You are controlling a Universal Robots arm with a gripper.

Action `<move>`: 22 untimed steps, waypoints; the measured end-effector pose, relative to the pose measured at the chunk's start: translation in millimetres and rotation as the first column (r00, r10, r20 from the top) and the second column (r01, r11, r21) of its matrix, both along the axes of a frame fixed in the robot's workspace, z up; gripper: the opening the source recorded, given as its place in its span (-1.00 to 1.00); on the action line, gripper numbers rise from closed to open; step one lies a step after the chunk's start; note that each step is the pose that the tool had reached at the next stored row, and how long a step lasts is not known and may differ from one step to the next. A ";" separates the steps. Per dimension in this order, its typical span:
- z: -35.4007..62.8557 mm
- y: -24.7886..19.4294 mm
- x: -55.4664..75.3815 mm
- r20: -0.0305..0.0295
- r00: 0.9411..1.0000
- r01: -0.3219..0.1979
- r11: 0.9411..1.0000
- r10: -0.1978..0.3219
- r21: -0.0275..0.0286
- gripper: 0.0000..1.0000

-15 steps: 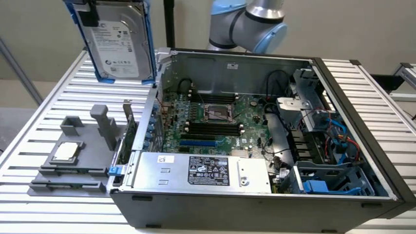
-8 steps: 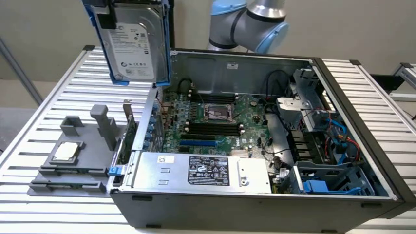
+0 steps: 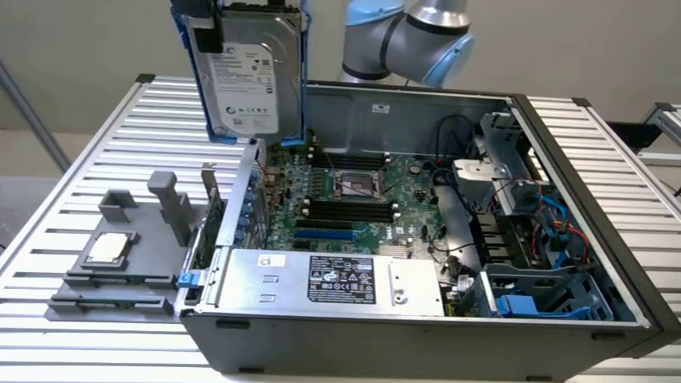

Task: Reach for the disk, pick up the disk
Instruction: 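Pick up the disk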

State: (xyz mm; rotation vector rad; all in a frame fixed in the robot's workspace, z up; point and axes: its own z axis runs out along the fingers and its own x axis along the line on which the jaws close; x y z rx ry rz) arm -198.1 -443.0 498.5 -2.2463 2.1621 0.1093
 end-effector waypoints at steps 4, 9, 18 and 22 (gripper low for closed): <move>0.0 -5.1 15.1 -0.002 1.000 0.000 1.000 0.000 0.002 -0.35; 0.0 -11.7 34.3 -0.005 1.000 0.000 1.000 0.000 0.003 -0.35; 0.0 -23.7 68.2 -0.010 1.000 0.000 1.000 0.000 0.006 -0.35; 0.0 -29.1 83.1 -0.013 1.000 0.000 1.000 0.000 0.007 -0.35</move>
